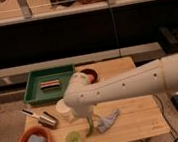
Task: Wipe table surface with sponge
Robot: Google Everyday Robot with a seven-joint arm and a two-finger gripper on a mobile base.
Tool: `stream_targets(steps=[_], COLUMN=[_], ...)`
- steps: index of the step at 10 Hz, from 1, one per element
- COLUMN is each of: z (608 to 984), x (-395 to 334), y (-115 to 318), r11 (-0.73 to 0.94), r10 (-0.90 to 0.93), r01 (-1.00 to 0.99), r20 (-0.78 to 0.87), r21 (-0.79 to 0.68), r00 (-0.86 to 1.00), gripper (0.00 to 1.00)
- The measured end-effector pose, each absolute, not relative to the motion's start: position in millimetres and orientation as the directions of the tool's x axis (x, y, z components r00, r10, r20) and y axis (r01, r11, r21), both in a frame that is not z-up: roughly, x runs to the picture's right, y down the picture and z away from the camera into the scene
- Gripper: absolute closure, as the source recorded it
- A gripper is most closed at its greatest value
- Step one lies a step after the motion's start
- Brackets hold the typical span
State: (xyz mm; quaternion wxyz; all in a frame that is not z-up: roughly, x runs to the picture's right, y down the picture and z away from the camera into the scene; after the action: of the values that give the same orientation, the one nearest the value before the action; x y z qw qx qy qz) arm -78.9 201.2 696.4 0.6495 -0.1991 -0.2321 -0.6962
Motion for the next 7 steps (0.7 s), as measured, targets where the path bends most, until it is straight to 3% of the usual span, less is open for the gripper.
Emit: stream_targets(steps=[7], z=[617.8], x=[-251.7], y=[229.5], r11=[-0.423], r10=[-0.773], r01=[0.889], r20=[0.441], r21=[0.177], r00=[-0.456], gripper=[0.2])
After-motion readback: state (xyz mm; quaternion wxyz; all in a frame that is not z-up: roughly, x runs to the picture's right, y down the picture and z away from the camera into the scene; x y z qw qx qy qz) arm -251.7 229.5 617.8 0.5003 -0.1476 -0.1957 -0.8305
